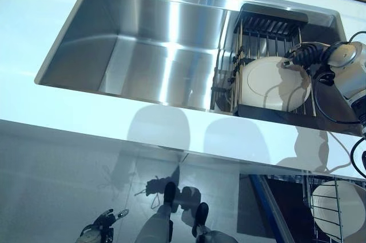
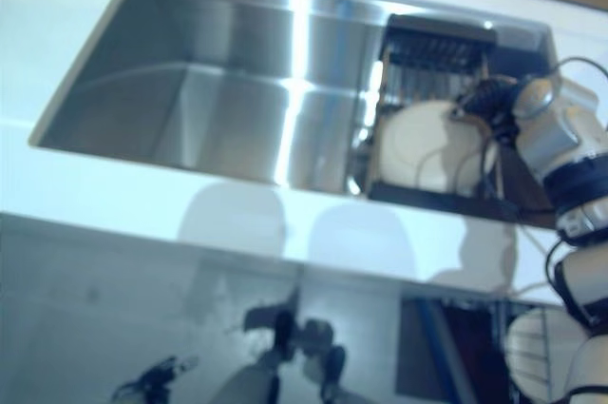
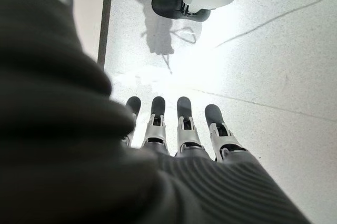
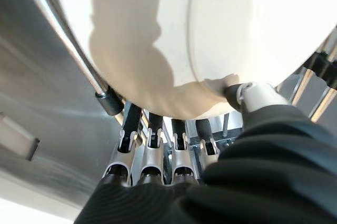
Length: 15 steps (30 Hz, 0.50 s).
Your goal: Take plates into dishwasher
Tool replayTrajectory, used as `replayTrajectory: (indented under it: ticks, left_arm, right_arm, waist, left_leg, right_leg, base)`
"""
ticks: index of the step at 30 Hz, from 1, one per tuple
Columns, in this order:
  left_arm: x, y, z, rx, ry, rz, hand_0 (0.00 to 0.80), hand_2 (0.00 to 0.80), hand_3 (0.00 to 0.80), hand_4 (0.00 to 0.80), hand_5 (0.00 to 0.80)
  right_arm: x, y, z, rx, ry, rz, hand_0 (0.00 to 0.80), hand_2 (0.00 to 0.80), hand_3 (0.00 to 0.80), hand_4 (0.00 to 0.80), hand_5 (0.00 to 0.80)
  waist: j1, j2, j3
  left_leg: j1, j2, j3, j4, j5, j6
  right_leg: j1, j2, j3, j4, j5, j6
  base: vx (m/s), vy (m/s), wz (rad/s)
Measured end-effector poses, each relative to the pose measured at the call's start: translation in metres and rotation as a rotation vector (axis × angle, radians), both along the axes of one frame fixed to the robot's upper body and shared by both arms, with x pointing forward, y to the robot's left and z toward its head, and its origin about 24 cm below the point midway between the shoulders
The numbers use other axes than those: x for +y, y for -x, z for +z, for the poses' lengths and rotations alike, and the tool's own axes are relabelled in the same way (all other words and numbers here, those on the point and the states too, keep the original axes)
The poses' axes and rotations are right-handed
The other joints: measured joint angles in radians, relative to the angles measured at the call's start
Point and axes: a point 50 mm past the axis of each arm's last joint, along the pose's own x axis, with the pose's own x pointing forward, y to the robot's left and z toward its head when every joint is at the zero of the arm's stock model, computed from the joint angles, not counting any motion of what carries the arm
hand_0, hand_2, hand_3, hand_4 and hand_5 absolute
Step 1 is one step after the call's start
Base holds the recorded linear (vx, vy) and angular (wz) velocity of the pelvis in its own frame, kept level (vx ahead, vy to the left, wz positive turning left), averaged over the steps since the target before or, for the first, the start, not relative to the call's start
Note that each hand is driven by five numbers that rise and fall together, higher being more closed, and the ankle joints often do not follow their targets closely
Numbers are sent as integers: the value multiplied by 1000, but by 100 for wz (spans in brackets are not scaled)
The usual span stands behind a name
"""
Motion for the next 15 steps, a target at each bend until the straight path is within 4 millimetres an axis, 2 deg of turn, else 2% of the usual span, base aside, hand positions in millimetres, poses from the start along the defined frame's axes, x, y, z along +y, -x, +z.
replayTrajectory:
  ticks: [8, 15]
  left_arm:
    - [0, 0, 0, -1, 4, 0, 0, 0, 0, 0, 0]
    - [0, 1, 0, 0, 3, 1, 0, 0, 0, 0, 0]
  right_arm:
    - [0, 2, 3, -7, -199, 22, 800, 800, 800, 800, 800]
    - [-5, 4, -5, -21, -327, 19, 800, 800, 800, 800, 800]
  waist:
    - [-1, 0, 0]
    - [0, 0, -1]
  left_leg:
    - [6, 0, 1, 0, 0, 0]
    - [21, 1, 1, 0, 0, 0]
  right_leg:
    - [5, 0, 0, 0, 0, 0]
    - [21, 0, 0, 0, 0, 0]
  base:
    - [0, 0, 0]
    - [0, 0, 0]
